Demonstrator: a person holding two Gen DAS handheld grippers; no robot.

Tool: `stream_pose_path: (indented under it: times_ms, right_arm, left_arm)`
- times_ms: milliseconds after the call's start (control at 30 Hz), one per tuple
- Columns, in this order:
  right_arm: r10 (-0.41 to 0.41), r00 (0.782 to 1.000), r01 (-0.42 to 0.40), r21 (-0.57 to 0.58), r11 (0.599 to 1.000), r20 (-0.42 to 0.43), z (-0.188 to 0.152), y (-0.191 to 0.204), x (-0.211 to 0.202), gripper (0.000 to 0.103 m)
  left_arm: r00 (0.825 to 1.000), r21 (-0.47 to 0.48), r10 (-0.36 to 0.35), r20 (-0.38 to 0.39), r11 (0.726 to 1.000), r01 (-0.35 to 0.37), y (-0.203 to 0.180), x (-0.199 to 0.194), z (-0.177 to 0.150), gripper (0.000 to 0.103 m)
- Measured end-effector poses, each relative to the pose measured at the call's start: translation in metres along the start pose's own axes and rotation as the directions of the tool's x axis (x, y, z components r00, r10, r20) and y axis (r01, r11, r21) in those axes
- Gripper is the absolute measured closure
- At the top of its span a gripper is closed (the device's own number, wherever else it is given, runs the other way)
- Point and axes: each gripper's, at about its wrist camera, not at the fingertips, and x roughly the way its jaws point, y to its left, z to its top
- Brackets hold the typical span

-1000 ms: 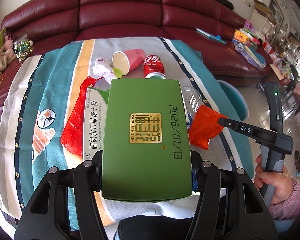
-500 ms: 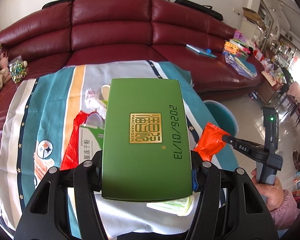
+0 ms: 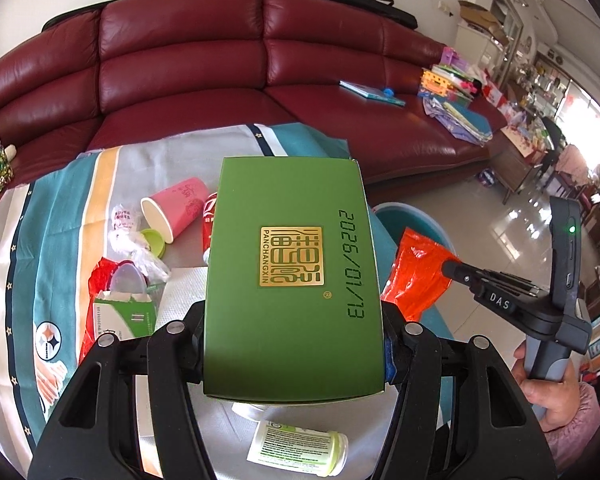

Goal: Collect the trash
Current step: 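Carry both items to the teal bin while the right tool opens, dropping the red bag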

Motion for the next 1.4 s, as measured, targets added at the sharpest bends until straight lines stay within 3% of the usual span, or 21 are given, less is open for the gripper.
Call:
stream_pose_path:
  times_ms: [167,400,567,767,900,1000,1067,1200,1400]
  right_arm:
    - [-0.04,0.998,0.039,0.02,0.999,0.053,0.024,-0.018,-0.013,0.098]
    - [-0.148,0.986,0.14,0.1,0.985,0.078,0.055,-0.086,-0.015,0.098]
    - [-0.178,0.984,0.173,0.148,0.974,0.024,0.063,-0.131,0.012,0.098]
    - [-0.149,0.986,0.16,0.19,0.969,-0.068,0.06,-0.167,0.054,0.097]
    - [-0.12,0.987,0.141,0.215,0.966,-0.107,0.058,-0.185,0.068,0.09]
    - [-0.115,0.988,0.136,0.238,0.962,-0.101,0.057,-0.197,0.065,0.056]
    - [-0.125,0.988,0.143,0.245,0.959,-0.087,0.057,-0.202,0.061,0.052]
    - [-0.138,0.988,0.152,0.273,0.95,-0.07,0.058,-0.215,0.053,0.034]
    - [-0.169,0.984,0.179,0.318,0.931,-0.058,0.057,-0.233,0.041,0.025]
  left_arm:
    - [1.0,0.026,-0.026,-0.016,0.999,0.026,-0.014,0.014,0.011,0.043]
    - [0.994,0.104,-0.096,-0.042,0.99,0.1,-0.061,0.047,0.043,0.043]
    - [0.986,0.154,-0.145,-0.084,0.976,0.156,-0.106,0.084,0.064,0.043]
    - [0.977,0.211,-0.153,-0.152,0.96,0.183,-0.151,0.134,0.079,0.043]
    - [0.969,0.221,-0.149,-0.195,0.956,0.191,-0.17,0.164,0.086,0.043]
    - [0.964,0.23,-0.148,-0.219,0.953,0.198,-0.182,0.182,0.086,0.043]
    - [0.961,0.238,-0.146,-0.235,0.95,0.203,-0.191,0.194,0.087,0.043]
    - [0.953,0.255,-0.145,-0.267,0.943,0.215,-0.212,0.218,0.085,0.043]
    - [0.942,0.287,-0.127,-0.31,0.932,0.22,-0.235,0.246,0.078,0.04]
